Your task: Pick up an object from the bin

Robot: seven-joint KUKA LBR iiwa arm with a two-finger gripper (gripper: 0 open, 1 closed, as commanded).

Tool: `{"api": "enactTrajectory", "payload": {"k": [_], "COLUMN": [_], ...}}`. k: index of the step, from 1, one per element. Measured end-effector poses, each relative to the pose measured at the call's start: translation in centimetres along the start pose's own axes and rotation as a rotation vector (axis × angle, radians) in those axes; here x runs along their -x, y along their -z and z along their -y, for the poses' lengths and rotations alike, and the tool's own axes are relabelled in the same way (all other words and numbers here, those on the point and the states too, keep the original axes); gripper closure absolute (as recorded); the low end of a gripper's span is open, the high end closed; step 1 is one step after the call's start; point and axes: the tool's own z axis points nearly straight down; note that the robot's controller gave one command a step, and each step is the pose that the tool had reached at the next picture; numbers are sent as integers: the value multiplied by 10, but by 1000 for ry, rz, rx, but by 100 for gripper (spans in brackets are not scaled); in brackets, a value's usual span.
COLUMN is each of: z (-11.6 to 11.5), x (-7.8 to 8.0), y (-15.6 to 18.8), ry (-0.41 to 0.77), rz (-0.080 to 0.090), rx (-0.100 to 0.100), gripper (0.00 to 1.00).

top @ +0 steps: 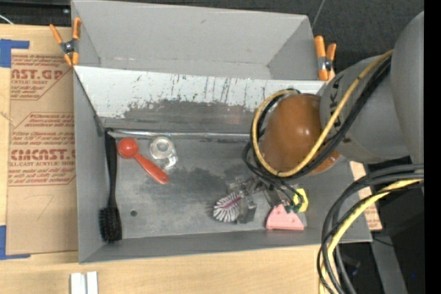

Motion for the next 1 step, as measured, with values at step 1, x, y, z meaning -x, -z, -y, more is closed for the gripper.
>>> {"api": "enactTrajectory", "payload": {"k": [1], "z": [-8], "x": [4], "y": [101], "ry": [37], "rz": [-5], "rx": [2], "gripper": [100]}}
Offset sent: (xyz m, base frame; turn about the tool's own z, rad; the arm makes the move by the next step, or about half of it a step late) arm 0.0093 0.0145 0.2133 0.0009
